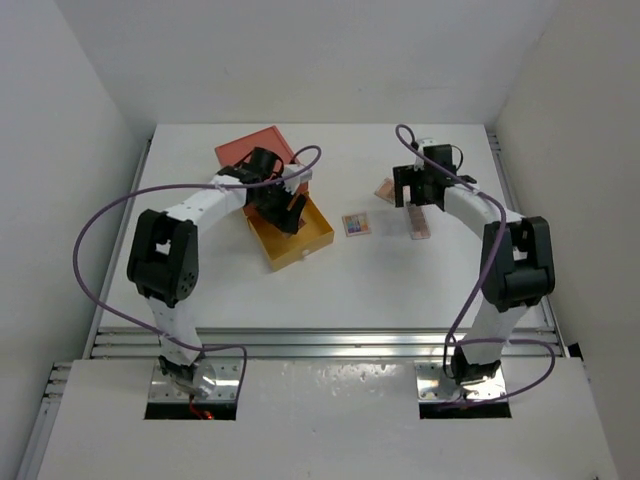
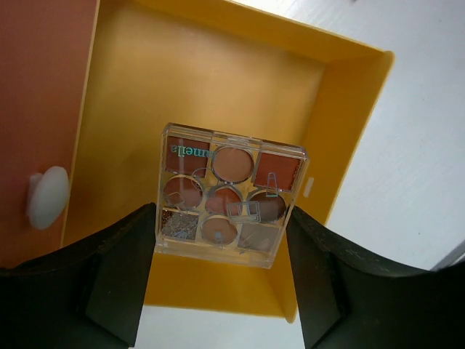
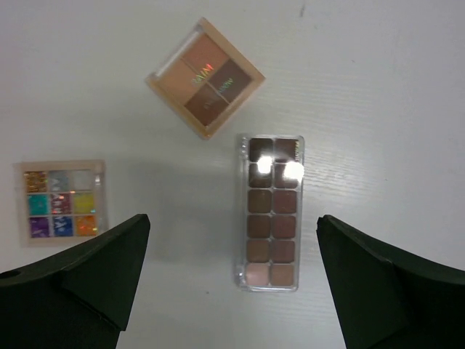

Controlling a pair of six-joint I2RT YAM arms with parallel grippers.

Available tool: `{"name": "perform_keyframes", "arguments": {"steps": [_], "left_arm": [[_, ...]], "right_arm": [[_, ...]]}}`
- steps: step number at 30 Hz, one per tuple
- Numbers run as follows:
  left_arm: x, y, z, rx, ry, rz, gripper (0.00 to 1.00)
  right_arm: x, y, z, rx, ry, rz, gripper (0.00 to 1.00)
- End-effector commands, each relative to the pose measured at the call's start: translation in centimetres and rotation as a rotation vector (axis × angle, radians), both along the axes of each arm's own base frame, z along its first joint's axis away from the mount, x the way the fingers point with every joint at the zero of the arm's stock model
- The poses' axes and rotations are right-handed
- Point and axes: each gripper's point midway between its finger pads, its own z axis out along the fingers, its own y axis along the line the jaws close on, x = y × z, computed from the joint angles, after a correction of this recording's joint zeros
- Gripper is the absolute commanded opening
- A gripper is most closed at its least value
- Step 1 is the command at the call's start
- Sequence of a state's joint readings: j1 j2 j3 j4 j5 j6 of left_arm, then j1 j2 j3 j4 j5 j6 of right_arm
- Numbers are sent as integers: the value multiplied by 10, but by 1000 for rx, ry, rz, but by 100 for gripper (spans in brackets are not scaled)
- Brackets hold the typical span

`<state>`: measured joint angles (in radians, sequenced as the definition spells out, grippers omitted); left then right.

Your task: Organize the makeup

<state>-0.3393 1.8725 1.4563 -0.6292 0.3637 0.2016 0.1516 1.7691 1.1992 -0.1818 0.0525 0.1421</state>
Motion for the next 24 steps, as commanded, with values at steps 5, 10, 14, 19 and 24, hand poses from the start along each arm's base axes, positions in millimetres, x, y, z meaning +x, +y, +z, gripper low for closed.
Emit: {"name": "perform_keyframes", "arguments": {"steps": [5,10,14,19,24], "left_arm": [[7,-5,-23,27,4,82,56],[4,7,-40,102,-25,86,67],[3,4,-40,112,-38,54,80],[10,0,-25,115,-95,21,92],[11,-5,-11,133,-134,-10,94]], "right_arm": [[5,-28,-41,23,153,-23,93],[12,-4,-44,50,151,65,92],[38,11,-36,-2,54,164,96],[80,18,-10,-29,38,344,100],[101,12,-44,-56,123,432,100]]}}
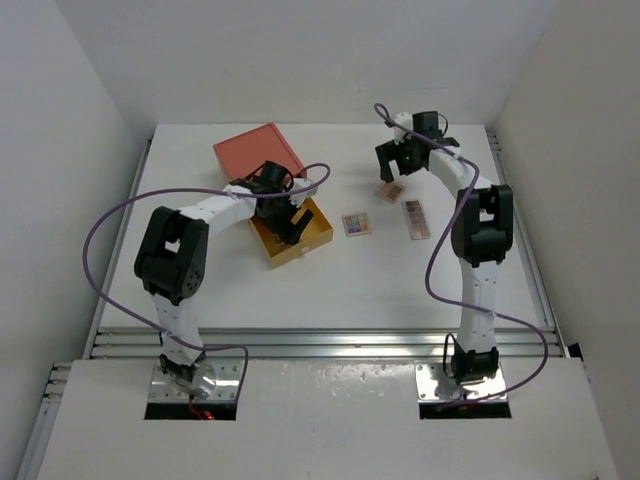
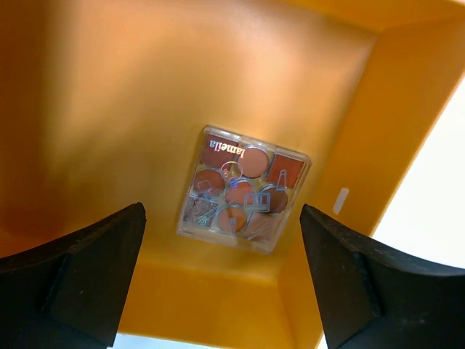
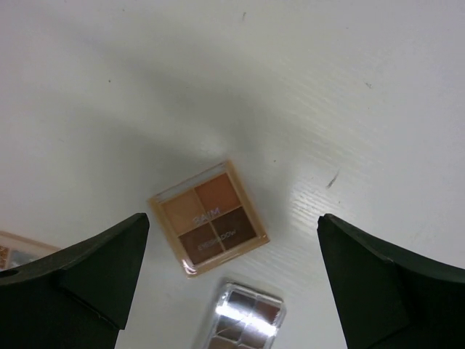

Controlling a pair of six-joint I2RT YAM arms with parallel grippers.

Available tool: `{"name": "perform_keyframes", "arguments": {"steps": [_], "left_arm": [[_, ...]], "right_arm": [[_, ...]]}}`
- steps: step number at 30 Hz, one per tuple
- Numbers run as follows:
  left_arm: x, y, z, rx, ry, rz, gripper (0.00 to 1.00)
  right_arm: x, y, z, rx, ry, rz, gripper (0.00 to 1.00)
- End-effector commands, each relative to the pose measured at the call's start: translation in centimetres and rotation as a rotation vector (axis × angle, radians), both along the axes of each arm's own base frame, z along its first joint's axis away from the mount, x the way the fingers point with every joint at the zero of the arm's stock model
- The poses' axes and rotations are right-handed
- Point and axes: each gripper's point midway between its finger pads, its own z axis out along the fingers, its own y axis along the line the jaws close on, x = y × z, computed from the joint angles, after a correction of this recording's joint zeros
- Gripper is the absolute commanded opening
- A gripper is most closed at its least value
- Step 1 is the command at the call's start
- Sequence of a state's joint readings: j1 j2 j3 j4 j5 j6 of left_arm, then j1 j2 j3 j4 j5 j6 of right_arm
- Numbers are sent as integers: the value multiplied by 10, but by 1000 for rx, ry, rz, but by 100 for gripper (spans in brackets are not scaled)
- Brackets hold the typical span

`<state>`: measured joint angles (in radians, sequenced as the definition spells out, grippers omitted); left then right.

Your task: Organize the makeup

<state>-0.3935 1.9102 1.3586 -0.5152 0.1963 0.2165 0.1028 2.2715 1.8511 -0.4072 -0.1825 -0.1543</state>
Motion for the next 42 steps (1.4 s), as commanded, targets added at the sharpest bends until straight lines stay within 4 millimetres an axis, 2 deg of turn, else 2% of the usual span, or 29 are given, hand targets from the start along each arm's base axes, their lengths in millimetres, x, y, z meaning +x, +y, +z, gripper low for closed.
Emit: {"name": "perform_keyframes", "arguments": {"steps": [1,4,5,7,10,11,13,14,16,18,20,22,24,25,26,27,28,29,30,32,33,34,35,36,37,38,39,41,42], "left_arm": [[12,-11,40,-18,-103,-33,94],[3,-13,46,-36,-84,-47,94],[-2,-17,45,-41,-68,-62,94],[-2,-17,54,-46,-78,-63,94],[0,-18,72,-47,-81,-63,94],[2,-21,86,-64,-95,-69,94],[3,-24,93,-75,-102,-74,94],[5,-26,106,-88,-128,-90,94],[8,-28,116,-95,-144,-91,94],[14,-30,134,-108,-178,-91,95],[21,-29,149,-119,-207,-83,95],[27,-21,158,-141,-212,-55,95],[37,-17,178,-173,-249,-26,95],[43,-14,180,-180,-252,-8,95],[51,-6,183,-184,-257,23,95],[60,-3,197,-196,-294,34,95],[68,2,198,-188,-302,51,95],[78,13,201,-181,-319,80,95],[87,17,215,-190,-353,91,96],[100,33,214,-163,-369,137,96],[115,48,208,-146,-376,177,96],[123,56,206,-138,-385,208,96],[129,64,202,-127,-382,228,96],[138,79,199,-109,-391,264,96],[147,85,189,-95,-394,284,96],[152,87,186,-84,-404,295,96],[159,100,183,-53,-418,318,96],[169,110,172,-24,-427,338,96],[171,116,167,-19,-419,349,96]], "right_arm": [[-4,-3,-21,-13,83,121,100],[-9,3,-38,-5,118,181,100],[-9,7,-37,20,118,206,100],[-17,9,-50,27,174,208,100],[-31,17,-64,40,232,228,100],[-34,18,-66,26,238,237,100],[-42,17,-76,-24,267,247,100],[-45,13,-79,-65,274,242,98],[-52,10,-84,-122,293,248,97],[-55,7,-81,-158,292,253,95],[-63,2,-85,-190,314,281,88],[-69,-5,-92,-238,332,276,76],[-74,-9,-95,-258,340,272,67],[-74,-8,-96,-260,341,269,54],[-75,-8,-96,-253,345,249,49],[-78,-7,-98,-245,353,247,45],[-77,-4,-97,-228,351,243,33],[-75,-14,-95,-214,346,212,27],[-75,-2,-93,-202,336,219,16],[-75,-1,-88,-193,325,198,14],[-64,0,-70,-177,267,158,12],[-61,0,-64,-181,249,138,11],[-59,-1,-58,-175,235,113,5],[-52,2,-52,-146,207,49,4],[-45,3,-25,-135,142,23,4],[-41,3,-17,-116,113,-29,4],[-39,12,3,-98,56,-37,4],[-36,17,37,-58,-30,-111,0],[-45,39,38,-50,-35,-76,0]]}}
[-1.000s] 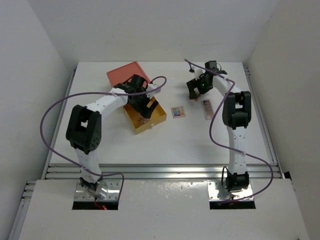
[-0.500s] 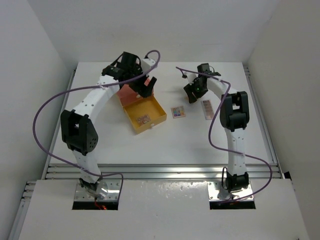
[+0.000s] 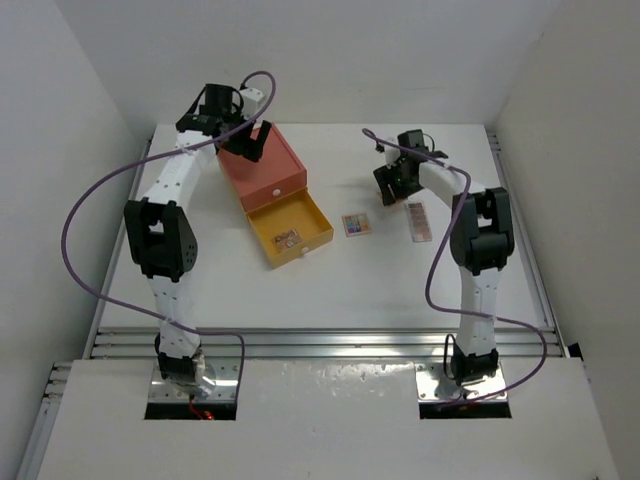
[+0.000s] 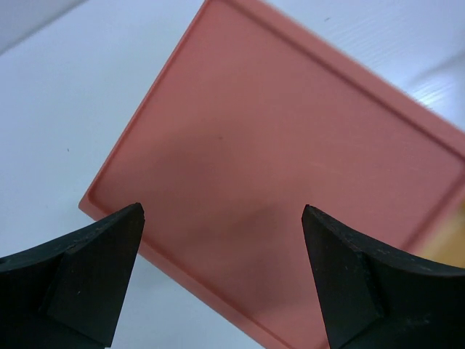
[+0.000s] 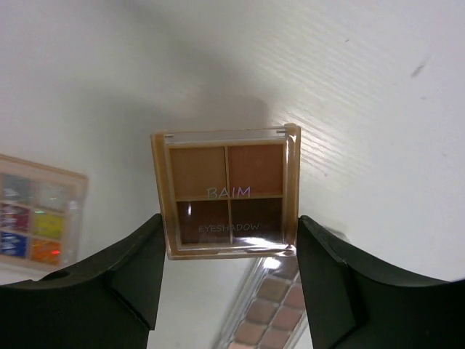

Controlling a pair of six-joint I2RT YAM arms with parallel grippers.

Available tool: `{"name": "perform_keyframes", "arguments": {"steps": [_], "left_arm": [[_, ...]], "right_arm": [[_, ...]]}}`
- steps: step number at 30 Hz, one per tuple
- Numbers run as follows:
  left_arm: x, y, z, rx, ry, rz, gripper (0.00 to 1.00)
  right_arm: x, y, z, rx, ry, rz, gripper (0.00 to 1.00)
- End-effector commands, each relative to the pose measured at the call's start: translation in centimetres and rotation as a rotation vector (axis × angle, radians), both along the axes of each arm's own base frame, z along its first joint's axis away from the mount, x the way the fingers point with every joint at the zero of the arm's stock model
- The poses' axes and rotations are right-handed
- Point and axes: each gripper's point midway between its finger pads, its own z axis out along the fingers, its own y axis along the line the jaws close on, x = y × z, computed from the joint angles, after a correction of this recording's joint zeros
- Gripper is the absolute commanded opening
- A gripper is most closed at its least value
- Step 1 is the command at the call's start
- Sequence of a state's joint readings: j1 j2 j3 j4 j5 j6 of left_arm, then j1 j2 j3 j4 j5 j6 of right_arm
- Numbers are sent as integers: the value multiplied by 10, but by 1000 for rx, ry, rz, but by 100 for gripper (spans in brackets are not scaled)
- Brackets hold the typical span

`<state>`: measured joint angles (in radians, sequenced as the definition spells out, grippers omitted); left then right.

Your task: Organize the makeup

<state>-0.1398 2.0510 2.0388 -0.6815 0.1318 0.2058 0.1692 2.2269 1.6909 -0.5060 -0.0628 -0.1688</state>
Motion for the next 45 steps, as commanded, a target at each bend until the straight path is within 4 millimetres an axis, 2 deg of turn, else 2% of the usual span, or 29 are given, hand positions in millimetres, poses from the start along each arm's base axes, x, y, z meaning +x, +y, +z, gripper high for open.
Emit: {"name": "perform_keyframes", "arguments": {"steps": [1,2,3,5,6,8,9,10,11,12,13,14,15,16,17,18,19,24,25,27,28,30,31,32,34,35,37,40,45], "left_arm": [[18,17,3,32,-53,57,96],[22,23,-3,33,-50,67,96],[22,23,-3,33,-50,67,96],[25,28,-14,22,-38,78,95],[25,28,-18,22,-35,78,95],[24,26,-21,3,-29,82,95],[25,25,-24,3,-29,82,95],[24,23,-24,-13,-26,81,95],[23,21,-30,-27,-15,80,95],[26,21,-27,-29,-30,80,95],[23,21,-34,-34,-13,86,95],[26,18,-31,-48,-25,84,95],[25,18,-35,-48,-22,84,95],[23,18,-41,-55,-6,92,95],[26,24,-39,-57,-18,102,95],[26,22,-42,-70,-15,100,95],[26,27,-42,-70,-15,109,95],[29,31,-46,-83,-11,118,94],[31,31,-45,-84,-20,118,94],[31,28,-50,-94,-9,104,94],[31,28,-50,-94,-9,104,94],[31,26,-55,-100,1,96,94],[31,26,-55,-100,1,96,94],[31,26,-60,-98,10,96,94],[31,25,-60,-97,9,83,94],[31,25,-60,-97,9,83,94],[31,25,-60,-97,9,83,94],[33,24,-61,-97,9,83,94],[35,28,-56,-104,-1,85,94]], "right_arm": [[25,39,97,82,-291,-90,0],[17,43,110,79,-320,-87,0],[6,70,110,86,-322,-38,0],[-8,100,125,136,-347,-16,0],[-14,113,126,152,-345,0,0],[-35,156,129,216,-327,28,0],[-38,165,131,244,-327,6,0],[-53,190,125,257,-307,41,0],[-52,204,129,302,-331,33,0],[-56,215,121,325,-311,25,0],[-68,235,117,334,-303,58,0],[-69,244,117,355,-299,55,0],[-69,248,100,334,-277,53,0],[-71,266,107,349,-293,74,0],[-70,269,106,343,-293,69,0],[-72,272,86,322,-253,60,0],[-68,281,98,342,-264,58,0],[-60,290,71,349,-237,-10,0],[-57,289,55,330,-225,-25,0],[-50,295,56,347,-235,-33,0],[-48,294,41,327,-219,-45,5],[-42,301,39,352,-245,-50,11],[-40,301,30,345,-242,-51,17],[-36,305,33,355,-269,-42,23],[-33,303,22,336,-265,-52,39],[-31,303,26,336,-271,-56,55],[-36,303,21,328,-252,-48,65],[-39,308,27,353,-251,-15,76],[-48,320,59,379,-327,76,88]]}}
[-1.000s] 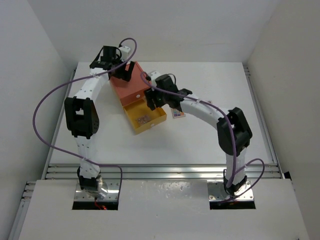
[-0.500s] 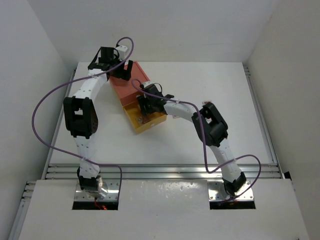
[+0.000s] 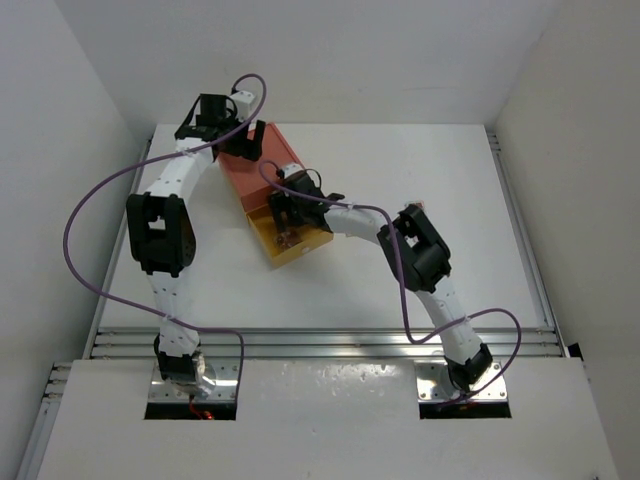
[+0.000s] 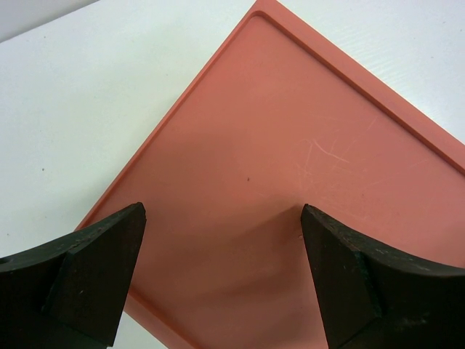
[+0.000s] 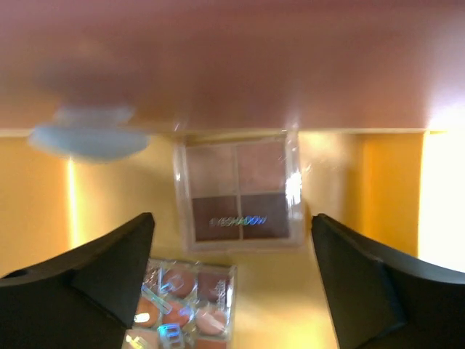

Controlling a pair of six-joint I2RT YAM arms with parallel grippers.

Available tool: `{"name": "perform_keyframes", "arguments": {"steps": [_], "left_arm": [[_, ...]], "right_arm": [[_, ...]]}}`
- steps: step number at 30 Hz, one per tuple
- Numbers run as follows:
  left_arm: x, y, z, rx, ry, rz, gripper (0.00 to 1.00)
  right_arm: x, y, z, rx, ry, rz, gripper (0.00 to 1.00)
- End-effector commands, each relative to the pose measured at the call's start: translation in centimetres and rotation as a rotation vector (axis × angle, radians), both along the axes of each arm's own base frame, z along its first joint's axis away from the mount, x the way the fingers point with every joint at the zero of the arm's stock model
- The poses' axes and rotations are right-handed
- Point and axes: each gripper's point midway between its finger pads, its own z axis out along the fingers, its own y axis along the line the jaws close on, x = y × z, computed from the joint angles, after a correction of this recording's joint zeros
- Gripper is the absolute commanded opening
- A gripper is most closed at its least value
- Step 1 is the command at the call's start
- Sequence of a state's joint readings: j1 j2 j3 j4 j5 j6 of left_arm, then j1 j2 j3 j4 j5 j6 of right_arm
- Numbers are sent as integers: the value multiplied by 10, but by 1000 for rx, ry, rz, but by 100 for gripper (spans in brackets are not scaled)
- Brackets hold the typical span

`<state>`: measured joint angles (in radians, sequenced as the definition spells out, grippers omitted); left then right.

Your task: Organize the makeup

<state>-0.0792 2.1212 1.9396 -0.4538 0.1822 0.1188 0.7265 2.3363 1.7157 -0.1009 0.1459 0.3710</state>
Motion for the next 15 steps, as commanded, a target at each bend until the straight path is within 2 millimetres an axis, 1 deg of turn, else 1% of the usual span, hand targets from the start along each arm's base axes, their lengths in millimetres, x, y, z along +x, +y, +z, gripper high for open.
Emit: {"name": "perform_keyframes", "arguments": {"steps": [1,2,3,4,5,6,7,8,9,10,11,12,13,14,15], "left_arm": [[1,9,-18,-2,44,9,94],[1,15,-18,-2,44,18,94],[1,15,-18,-2,44,18,94],[1,15,-18,5,42,13,94],[1,15,-18,5,42,13,94],[1,15,-18,5,42,13,94],[1,15,-18,5,42,13,94],[0,15,-20,5,51,13,94],[0,15,-20,5,51,13,94],[0,15,-20,5,51,13,94],[0,21,-17,5,51,22,94],[0,21,-17,5,51,22,94],[0,21,-17,5,51,22,94],[0,21,-17,5,51,22,94],[2,21,-14,5,42,22,94]], "right_arm": [[5,21,68,76,-153,80,91],[-2,28,77,82,-161,114,92],[-5,30,91,94,-176,127,92],[-9,28,92,90,-172,139,92],[-13,24,122,110,-202,141,92],[-20,10,108,83,-173,134,92],[-23,3,113,85,-177,124,92],[-27,-5,151,132,-220,109,95],[-32,-26,129,102,-171,90,97],[-34,-39,128,120,-127,69,97],[-42,-74,142,130,-80,41,97],[-42,-76,140,124,-77,35,97],[-42,-86,137,105,-63,17,97],[-39,-113,123,60,-19,-26,97],[-39,-127,110,24,5,-68,97]]}}
